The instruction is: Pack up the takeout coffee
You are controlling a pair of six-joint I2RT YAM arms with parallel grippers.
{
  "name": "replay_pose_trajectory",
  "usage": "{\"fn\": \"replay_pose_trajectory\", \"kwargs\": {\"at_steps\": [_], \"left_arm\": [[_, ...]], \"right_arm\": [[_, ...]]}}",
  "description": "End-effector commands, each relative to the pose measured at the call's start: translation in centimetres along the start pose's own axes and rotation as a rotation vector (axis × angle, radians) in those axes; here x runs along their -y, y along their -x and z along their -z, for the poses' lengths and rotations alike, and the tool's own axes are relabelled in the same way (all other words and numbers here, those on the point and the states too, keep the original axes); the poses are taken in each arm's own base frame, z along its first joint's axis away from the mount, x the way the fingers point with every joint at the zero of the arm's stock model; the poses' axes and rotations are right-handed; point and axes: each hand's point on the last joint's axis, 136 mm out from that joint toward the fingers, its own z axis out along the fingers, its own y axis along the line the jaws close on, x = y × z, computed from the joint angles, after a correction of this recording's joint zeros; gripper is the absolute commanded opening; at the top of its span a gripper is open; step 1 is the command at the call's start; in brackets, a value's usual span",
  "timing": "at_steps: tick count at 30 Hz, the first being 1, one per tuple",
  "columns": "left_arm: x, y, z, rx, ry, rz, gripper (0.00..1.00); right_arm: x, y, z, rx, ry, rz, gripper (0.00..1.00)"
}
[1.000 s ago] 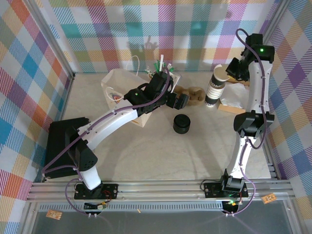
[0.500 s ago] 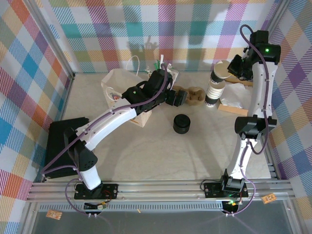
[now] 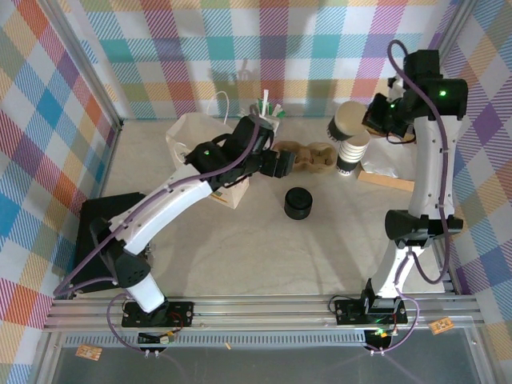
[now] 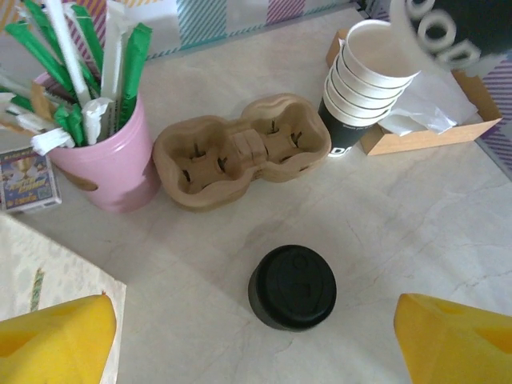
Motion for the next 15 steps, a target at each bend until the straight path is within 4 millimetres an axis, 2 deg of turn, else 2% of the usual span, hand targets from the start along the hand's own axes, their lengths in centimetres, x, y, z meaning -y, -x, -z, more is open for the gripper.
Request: {"fn": "replay_pose_trajectory", "kwargs": {"at_steps": [1,8,11,15], "left_arm": [[-1.1,-0.9,3.1,-0.008,0.017,0.037,0.87],[-3.2,-4.6,5.1,-0.039,0.051,0.083,0.86],[-4.8,-5.5,6.4,-0.033,0.095,0.124,0.84],[-5.2,-6.7,7.4,-0.037,0.083,0.15,0.84]], "right_arm": [[-0.6,-6.2,1.1,-0.175,-0.038,0.028,0.0],[-5.3,-11.7,0.1,-0.23,0.032,0.179,0.0],[-6.2,-14.3,-1.0,-0.256,0.05,0.218,0.0],[-7.0,-18.5,-2.8,-0.302,0.067,0.297,0.0]]}}
